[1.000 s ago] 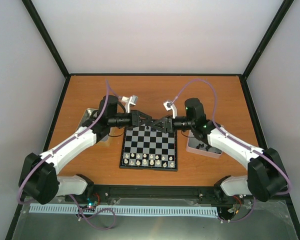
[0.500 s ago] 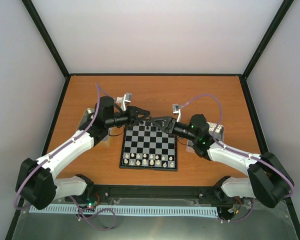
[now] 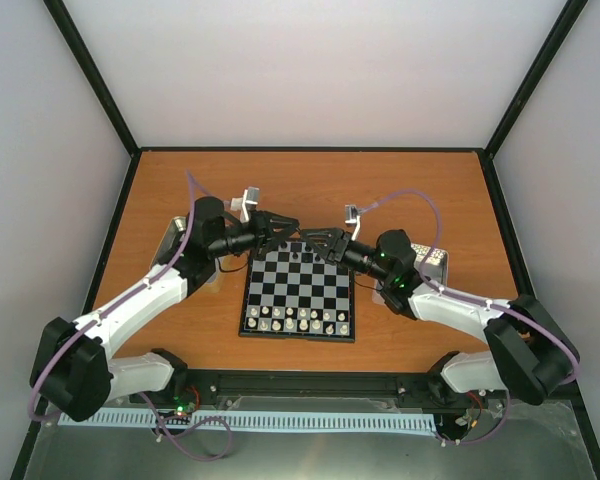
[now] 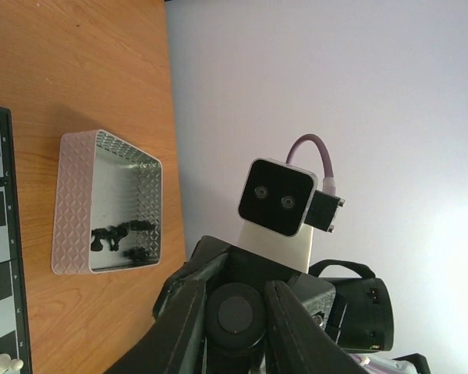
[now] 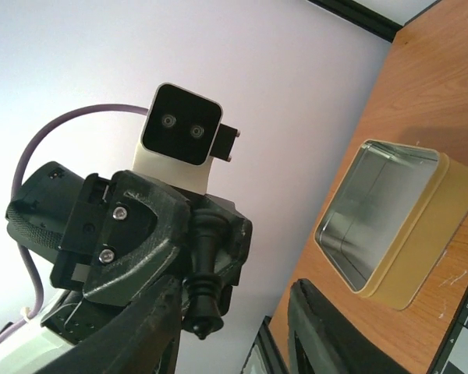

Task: Set up the chess pieces on the board
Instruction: Place the chess piece on the chessboard.

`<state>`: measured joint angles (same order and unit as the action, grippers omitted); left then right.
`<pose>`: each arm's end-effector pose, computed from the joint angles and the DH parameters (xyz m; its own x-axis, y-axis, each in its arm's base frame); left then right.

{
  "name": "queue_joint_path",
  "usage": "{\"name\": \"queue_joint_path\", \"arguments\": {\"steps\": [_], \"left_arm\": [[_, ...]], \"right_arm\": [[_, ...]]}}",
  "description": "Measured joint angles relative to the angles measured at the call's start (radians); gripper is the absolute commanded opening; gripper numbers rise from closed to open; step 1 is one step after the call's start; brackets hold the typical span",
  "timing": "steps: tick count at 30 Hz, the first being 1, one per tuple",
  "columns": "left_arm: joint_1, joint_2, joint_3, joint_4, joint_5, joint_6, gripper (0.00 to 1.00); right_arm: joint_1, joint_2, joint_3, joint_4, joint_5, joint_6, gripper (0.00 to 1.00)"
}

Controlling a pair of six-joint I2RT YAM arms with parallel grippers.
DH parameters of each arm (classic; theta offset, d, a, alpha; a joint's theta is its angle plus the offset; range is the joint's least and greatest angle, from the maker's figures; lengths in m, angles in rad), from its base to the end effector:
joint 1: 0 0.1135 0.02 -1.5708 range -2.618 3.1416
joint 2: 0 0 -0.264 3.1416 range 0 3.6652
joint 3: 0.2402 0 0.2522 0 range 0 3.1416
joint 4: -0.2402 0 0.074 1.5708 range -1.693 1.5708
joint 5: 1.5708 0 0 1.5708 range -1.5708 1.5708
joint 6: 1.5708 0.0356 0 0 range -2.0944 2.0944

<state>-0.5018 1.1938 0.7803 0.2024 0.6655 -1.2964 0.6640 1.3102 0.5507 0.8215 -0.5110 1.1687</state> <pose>0.2270 -0.1496 0.2941 -0.9235 -0.3570 -0.1404 0.0691 0.2052 -0.9763 0.2065 0.1837 0.2499 -0.8293 0.3703 -0.4185 -0.4057 0.1160 0.9066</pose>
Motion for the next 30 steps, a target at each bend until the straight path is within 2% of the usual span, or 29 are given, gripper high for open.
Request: {"name": "queue_joint_path", "arguments": {"steps": [6, 12, 14, 19, 21, 24, 26, 30], "left_arm": [[0.003, 0.0, -0.015, 0.021, 0.0, -0.026, 0.1], [0.003, 0.0, -0.033, 0.037, 0.0, -0.035, 0.13], [0.003, 0.0, -0.035, 0.039, 0.0, -0.036, 0.22], [0.003, 0.0, -0.035, 0.031, -0.009, -0.016, 0.59], [0.004, 0.0, -0.034, 0.006, -0.032, 0.013, 0.68], [0.004, -0.012, -0.024, -0.093, -0.122, 0.086, 0.72], [0.004, -0.038, -0.021, -0.183, -0.224, 0.15, 0.74], [0.005, -0.127, -0.006, -0.391, -0.497, 0.292, 0.81]], "right_arm": [[0.005, 0.037, -0.002, 0.074, -0.002, 0.05, 0.19], [0.005, 0.048, -0.011, 0.112, -0.001, 0.084, 0.11], [0.005, 0.051, -0.012, 0.116, -0.001, 0.092, 0.09], [0.005, 0.053, -0.012, 0.111, 0.002, 0.106, 0.07], [0.005, 0.053, -0.009, 0.082, 0.004, 0.103, 0.07], [0.005, 0.05, 0.026, -0.052, 0.017, 0.062, 0.07], [0.005, 0.048, 0.08, -0.208, 0.039, 0.0, 0.08], [0.005, 0.067, 0.308, -0.684, 0.139, -0.192, 0.08]]}}
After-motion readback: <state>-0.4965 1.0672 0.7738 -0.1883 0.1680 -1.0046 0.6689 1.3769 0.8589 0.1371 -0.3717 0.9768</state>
